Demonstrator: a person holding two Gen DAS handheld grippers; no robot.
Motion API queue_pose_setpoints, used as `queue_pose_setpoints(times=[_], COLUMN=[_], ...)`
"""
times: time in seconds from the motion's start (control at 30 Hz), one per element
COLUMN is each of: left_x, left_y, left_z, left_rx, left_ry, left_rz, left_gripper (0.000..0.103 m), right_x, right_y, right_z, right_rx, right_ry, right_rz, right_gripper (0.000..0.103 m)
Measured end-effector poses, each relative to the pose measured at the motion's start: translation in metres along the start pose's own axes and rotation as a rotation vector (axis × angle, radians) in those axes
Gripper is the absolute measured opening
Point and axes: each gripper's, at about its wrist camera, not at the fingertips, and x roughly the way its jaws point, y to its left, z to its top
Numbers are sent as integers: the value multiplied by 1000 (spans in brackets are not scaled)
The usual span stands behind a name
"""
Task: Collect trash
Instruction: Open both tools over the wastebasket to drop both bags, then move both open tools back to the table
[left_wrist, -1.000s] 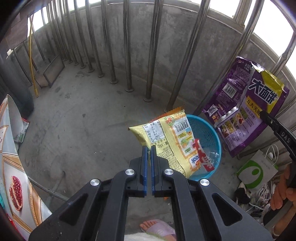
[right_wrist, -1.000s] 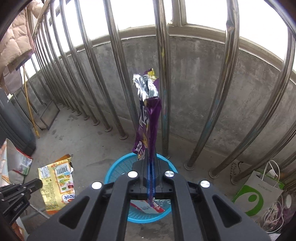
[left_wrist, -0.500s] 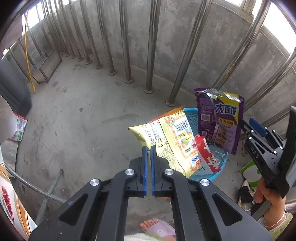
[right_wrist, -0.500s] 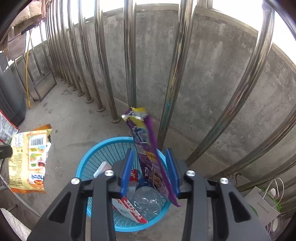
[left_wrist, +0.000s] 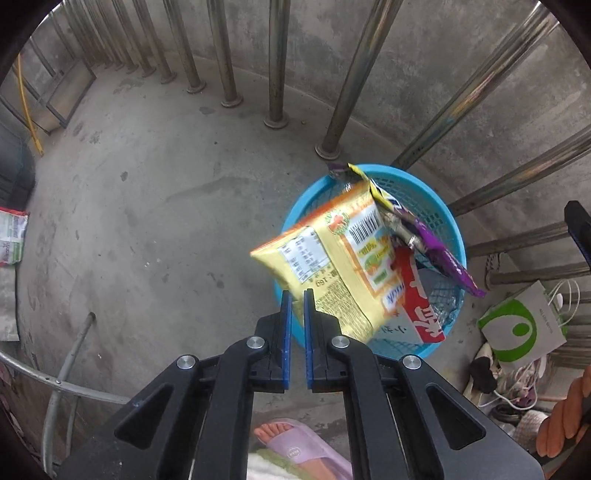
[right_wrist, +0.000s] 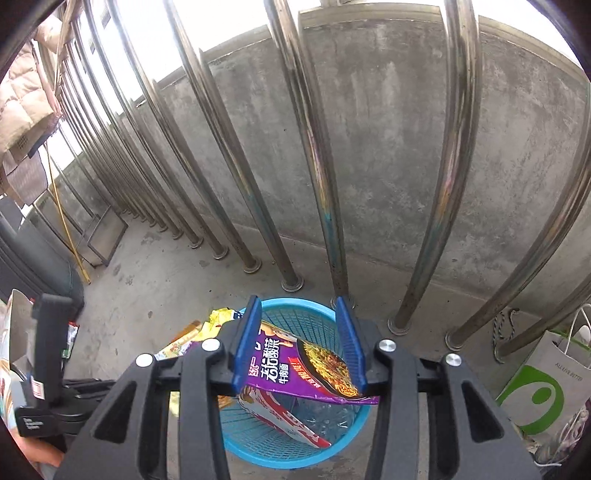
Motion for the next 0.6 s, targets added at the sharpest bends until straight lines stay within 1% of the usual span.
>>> queue_pose_setpoints(times=[0.03,0.1,0.27,0.37,0.5,0.57,0.6], left_x=[4,4,-3,-19,-58,-90,-105], left_y=[1,5,14,18,26,31,34], left_z=[0,-1,-4,-3,-1,-4,-6], left_rx=[-11,-42,-98,-132,-150,-151,-140], left_ry=[16,8,-14,-53,-145,-210,-240], left_rz=[-25,-50,-126,-162,-209,-232,-232], left_gripper=[23,31,32,32,32,33,36], right_x=[1,0,3,0,-3,-5,-7], right_y=[-1,-1,-1,3,9,15,18], right_z=[0,1,-1,-2,-1,-1,-1], right_rx=[4,12,22,21,3,-6,-11], right_ry=[0,-2,6,5,-4,-5,-6], right_rz=[3,11,28,42,63,87,109], right_gripper=[40,40,40,40,40,40,40])
